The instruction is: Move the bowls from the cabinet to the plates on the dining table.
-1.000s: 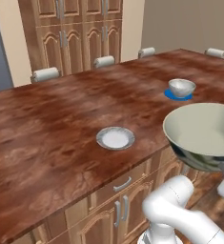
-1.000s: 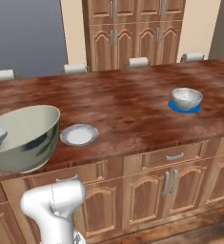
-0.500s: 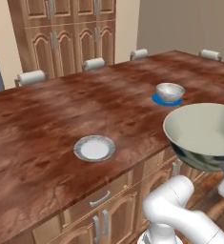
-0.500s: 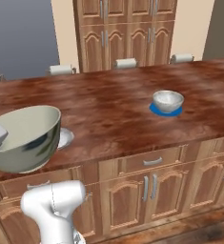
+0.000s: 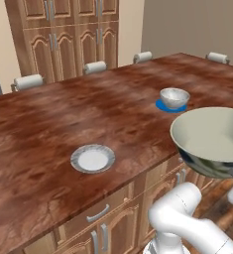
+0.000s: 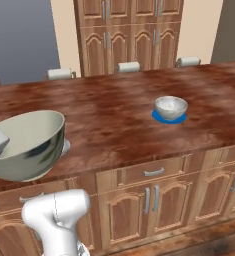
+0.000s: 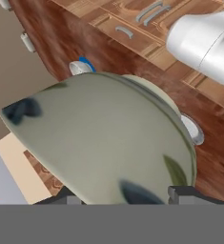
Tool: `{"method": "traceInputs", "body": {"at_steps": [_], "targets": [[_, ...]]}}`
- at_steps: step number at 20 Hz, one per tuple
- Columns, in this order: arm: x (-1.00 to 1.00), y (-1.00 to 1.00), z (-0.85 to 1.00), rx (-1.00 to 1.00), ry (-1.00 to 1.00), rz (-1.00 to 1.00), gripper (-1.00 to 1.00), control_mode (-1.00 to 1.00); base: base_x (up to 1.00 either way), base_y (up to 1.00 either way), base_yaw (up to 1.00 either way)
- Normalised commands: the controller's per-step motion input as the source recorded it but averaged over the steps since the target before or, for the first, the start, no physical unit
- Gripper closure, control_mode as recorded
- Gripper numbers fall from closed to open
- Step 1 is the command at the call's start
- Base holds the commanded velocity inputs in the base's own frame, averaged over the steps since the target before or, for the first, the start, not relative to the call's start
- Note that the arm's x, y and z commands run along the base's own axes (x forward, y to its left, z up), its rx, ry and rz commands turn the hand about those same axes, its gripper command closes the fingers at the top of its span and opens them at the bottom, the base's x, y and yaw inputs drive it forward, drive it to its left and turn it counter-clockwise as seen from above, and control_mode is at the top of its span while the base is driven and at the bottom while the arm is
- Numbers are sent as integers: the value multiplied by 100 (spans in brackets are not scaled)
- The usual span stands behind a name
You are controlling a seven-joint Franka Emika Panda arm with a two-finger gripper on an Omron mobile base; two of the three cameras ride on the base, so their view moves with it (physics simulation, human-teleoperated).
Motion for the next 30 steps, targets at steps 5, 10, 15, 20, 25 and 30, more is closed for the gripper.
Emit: {"method": "traceInputs", "body": {"at_steps": [5, 10, 15, 20, 25, 30], "targets": [[0, 0, 0, 0, 0, 0, 100, 100, 27, 0, 0], [0, 0, 0, 0, 0, 0, 100, 100, 36, 0, 0], [0, 0, 0, 0, 0, 0, 100, 100, 10, 0, 0], [0, 0, 0, 0, 0, 0, 100, 100, 6, 0, 0], [13, 0, -3, 2, 0, 0, 100, -100, 2, 0, 0], [40, 0, -4, 4, 0, 0, 100, -100, 0, 0, 0]]}}
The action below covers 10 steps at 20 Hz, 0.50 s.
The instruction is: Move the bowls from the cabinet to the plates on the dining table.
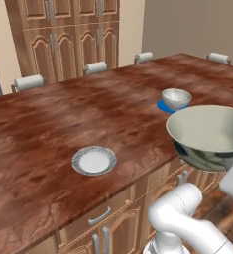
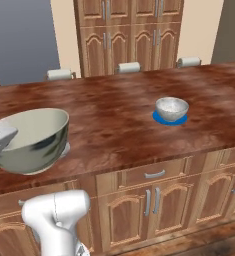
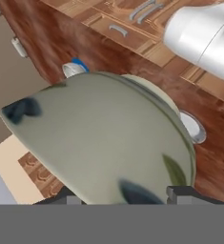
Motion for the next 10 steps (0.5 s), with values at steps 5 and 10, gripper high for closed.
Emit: {"method": "traceInputs", "body": {"at_steps": [5, 10], "targets": [[29, 8, -19, 3, 0, 0, 100, -100, 0, 0, 0], [10, 5, -29, 0, -2, 3, 100, -100, 0, 0, 0]]}}
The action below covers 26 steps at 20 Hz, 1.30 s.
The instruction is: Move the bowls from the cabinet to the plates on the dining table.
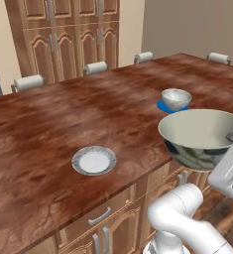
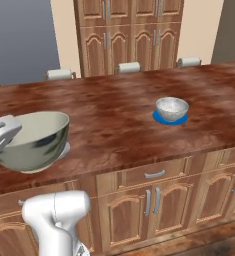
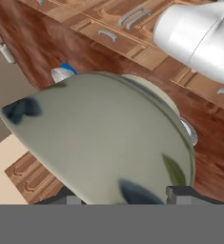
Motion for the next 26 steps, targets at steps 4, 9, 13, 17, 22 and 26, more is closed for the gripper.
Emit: {"method": "traceInputs", "body": {"at_steps": [4, 9, 13, 17, 22, 26], "targets": [[3, 0, -23, 0, -8, 6, 100, -100, 0, 0, 0], [13, 0, -8, 0, -12, 8, 100, -100, 0, 0, 0], [37, 0, -17, 0, -11, 10, 100, -100, 0, 0, 0], [63, 0, -31, 0, -8, 8, 100, -100, 0, 0, 0], [71, 0, -37, 0, -8, 7, 100, -100, 0, 0, 0], [71, 0, -40, 0, -9, 10, 100, -100, 0, 0, 0]]}}
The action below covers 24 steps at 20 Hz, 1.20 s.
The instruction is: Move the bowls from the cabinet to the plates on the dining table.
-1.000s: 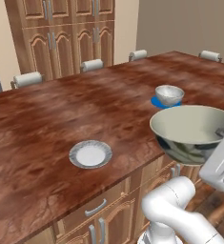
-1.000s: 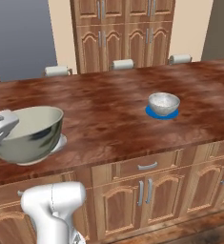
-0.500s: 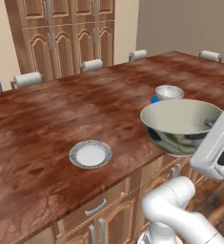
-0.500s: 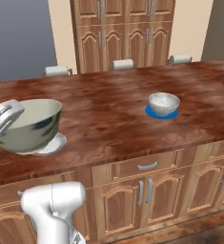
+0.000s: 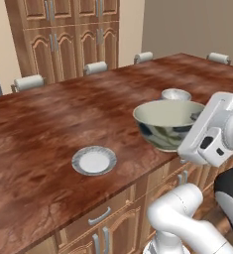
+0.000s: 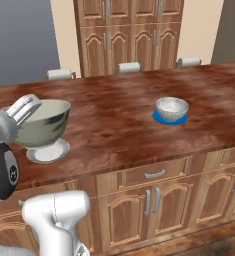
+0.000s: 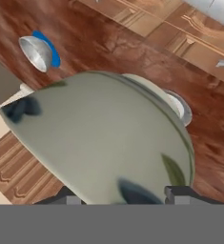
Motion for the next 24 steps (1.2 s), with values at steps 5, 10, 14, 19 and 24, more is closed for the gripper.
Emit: {"method": "traceInputs", "body": {"at_steps": [5, 10, 14, 19, 24], "targets": [[72, 0, -41, 0, -10, 12, 100, -100, 0, 0, 0], [70, 0, -42, 0, -10, 14, 100, -100, 0, 0, 0], [64, 0, -39, 0, -12, 17, 100, -100, 0, 0, 0], [63, 0, -42, 0, -12, 18, 100, -100, 0, 0, 0], [39, 0, -51, -10, -13, 23, 100, -100, 0, 0, 0]]}}
